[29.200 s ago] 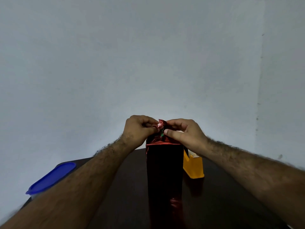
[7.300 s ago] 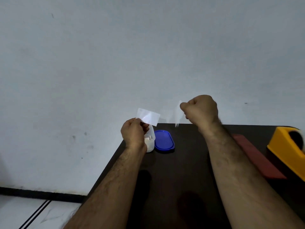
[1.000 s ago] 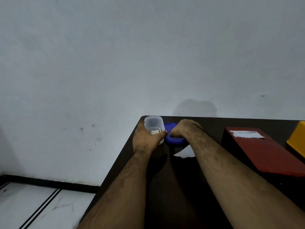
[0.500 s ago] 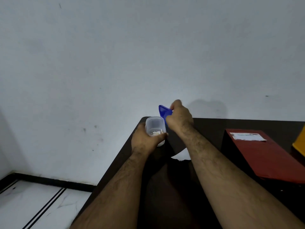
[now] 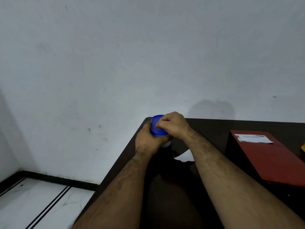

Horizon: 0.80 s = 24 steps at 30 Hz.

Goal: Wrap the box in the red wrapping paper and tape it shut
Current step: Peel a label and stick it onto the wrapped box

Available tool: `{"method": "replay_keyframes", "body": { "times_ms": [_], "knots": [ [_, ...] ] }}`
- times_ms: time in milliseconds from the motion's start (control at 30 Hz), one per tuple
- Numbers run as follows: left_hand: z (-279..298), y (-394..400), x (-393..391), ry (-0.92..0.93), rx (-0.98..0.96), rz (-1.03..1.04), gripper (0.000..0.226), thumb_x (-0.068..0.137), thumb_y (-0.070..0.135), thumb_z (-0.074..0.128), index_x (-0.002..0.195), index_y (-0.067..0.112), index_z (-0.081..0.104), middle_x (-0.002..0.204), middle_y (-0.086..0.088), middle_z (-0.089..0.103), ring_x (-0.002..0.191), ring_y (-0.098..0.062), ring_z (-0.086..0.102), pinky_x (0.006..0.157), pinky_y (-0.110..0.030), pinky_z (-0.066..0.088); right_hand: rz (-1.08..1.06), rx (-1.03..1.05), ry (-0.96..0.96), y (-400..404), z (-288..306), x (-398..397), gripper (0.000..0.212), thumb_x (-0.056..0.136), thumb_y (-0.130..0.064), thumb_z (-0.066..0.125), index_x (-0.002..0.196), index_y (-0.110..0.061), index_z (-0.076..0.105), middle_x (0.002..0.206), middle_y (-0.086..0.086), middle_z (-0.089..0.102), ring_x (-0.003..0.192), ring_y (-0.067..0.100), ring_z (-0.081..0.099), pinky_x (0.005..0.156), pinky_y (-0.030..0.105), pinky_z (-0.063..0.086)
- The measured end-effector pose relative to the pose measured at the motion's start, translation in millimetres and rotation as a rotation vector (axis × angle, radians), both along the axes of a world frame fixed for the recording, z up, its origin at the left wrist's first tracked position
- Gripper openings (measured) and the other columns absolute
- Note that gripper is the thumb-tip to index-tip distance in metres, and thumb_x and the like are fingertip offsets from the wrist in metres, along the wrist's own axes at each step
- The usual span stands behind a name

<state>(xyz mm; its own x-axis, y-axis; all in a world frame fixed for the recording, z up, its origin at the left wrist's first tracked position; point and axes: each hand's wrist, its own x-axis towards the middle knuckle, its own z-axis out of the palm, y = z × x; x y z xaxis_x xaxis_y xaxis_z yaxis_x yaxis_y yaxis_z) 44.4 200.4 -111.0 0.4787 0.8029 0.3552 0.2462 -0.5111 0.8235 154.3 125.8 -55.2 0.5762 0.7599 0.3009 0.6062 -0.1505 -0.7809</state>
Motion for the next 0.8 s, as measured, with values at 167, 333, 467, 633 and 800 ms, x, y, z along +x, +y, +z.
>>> {"method": "replay_keyframes", "body": {
  "times_ms": [167, 333, 467, 633, 800],
  "knots": [
    [0, -2, -2, -0.012, 0.029, 0.026, 0.087, 0.061, 0.065, 0.088, 0.138, 0.033, 0.061, 0.115, 0.018, 0.069, 0.101, -0.006, 0.067, 0.094, -0.031, 0.058, -0.226, 0.108, 0.353, 7, -10, 20, 0.022, 0.094, -0.032, 0.068, 0.100, -0.011, 0.067, 0.099, -0.002, 0.068, 0.091, 0.019, 0.064, 0.078, 0.031, 0.053],
    [4, -8, -2, -0.035, 0.039, 0.016, 0.080, 0.064, 0.061, 0.089, 0.134, 0.030, 0.065, 0.111, 0.018, 0.070, 0.100, -0.008, 0.068, 0.091, -0.028, 0.058, -0.081, -0.002, 0.908, -2, -7, 23, 0.047, 0.091, -0.049, 0.075, 0.122, -0.014, 0.066, 0.116, 0.012, 0.071, 0.094, 0.028, 0.071, 0.067, 0.039, 0.059],
    [3, -10, 0, -0.107, 0.029, -0.099, 0.082, 0.062, 0.056, 0.092, 0.136, 0.034, 0.063, 0.115, 0.021, 0.072, 0.103, 0.002, 0.069, 0.094, -0.026, 0.059, -0.038, -0.039, 0.970, -11, 2, 26, 0.046, 0.089, -0.044, 0.080, 0.117, -0.013, 0.063, 0.109, 0.013, 0.070, 0.094, 0.032, 0.071, 0.072, 0.049, 0.062],
    [16, -18, 5, -0.419, -0.381, -0.194, 0.065, 0.080, 0.051, 0.087, 0.134, 0.026, 0.061, 0.120, 0.013, 0.071, 0.111, -0.011, 0.071, 0.090, -0.026, 0.060, -0.006, 0.061, 0.986, -8, -5, 32, 0.048, 0.084, -0.025, 0.086, 0.124, -0.006, 0.067, 0.104, 0.014, 0.079, 0.095, 0.033, 0.077, 0.086, 0.055, 0.063],
    [21, -10, 5, -0.382, -0.659, -0.136, 0.051, 0.082, 0.050, 0.087, 0.105, 0.006, 0.076, 0.097, -0.012, 0.081, 0.090, -0.035, 0.080, 0.072, -0.042, 0.065, 0.076, 0.160, 0.980, -12, 0, 23, 0.035, 0.089, -0.010, 0.080, 0.120, -0.002, 0.068, 0.103, 0.015, 0.078, 0.096, 0.031, 0.076, 0.083, 0.051, 0.064]
  ]
}}
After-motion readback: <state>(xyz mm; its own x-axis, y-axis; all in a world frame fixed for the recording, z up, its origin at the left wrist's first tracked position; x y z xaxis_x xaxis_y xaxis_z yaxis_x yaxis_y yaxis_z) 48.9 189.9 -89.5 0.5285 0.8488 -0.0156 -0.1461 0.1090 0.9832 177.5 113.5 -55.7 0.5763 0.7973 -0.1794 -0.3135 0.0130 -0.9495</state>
